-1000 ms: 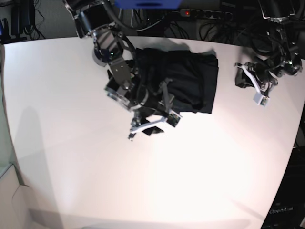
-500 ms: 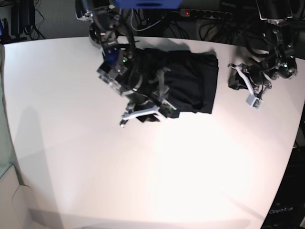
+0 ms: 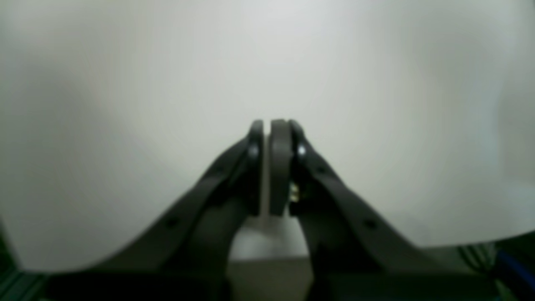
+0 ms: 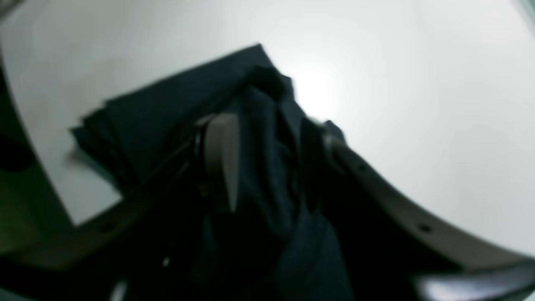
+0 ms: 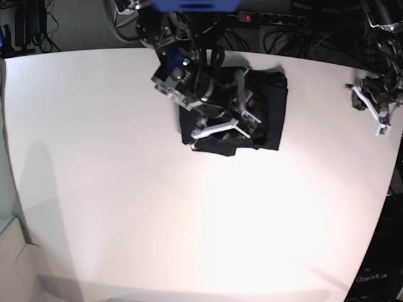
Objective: Fold the T-shirt properly
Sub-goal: 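Lay the folded end onto the stack and press it flat with the right gripper, then open the right gripper and withdraw it from the folded stack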
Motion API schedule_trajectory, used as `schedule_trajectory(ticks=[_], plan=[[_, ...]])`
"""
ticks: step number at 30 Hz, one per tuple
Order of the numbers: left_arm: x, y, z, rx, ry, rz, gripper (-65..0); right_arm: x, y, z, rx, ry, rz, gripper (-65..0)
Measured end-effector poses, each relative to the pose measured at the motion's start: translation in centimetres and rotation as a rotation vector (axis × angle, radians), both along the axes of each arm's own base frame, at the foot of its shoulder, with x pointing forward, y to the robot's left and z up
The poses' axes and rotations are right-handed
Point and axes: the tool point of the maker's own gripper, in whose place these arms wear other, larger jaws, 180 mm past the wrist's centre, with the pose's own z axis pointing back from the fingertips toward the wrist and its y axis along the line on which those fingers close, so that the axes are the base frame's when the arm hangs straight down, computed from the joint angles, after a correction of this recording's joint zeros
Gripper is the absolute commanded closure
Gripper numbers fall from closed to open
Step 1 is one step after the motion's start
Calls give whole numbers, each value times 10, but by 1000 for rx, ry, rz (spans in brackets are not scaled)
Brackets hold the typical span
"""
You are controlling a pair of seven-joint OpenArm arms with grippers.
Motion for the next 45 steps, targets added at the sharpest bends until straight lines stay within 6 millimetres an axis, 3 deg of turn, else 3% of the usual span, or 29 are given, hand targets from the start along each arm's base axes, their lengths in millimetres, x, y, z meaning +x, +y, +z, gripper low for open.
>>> schedule_trajectory(ticks=[6, 16, 30, 45], plan=[[5, 17, 14, 26, -32, 14, -36, -14, 3, -34, -24, 100, 18, -296], [6, 16, 15, 26, -33, 7, -36, -23, 4, -41, -20, 126, 21, -391], [9, 16, 16, 26, -40, 6, -36, -34, 28, -21, 218, 232, 31, -394], [9, 16, 17, 26, -40, 6, -36, -56, 34, -58, 231, 334, 30, -386]])
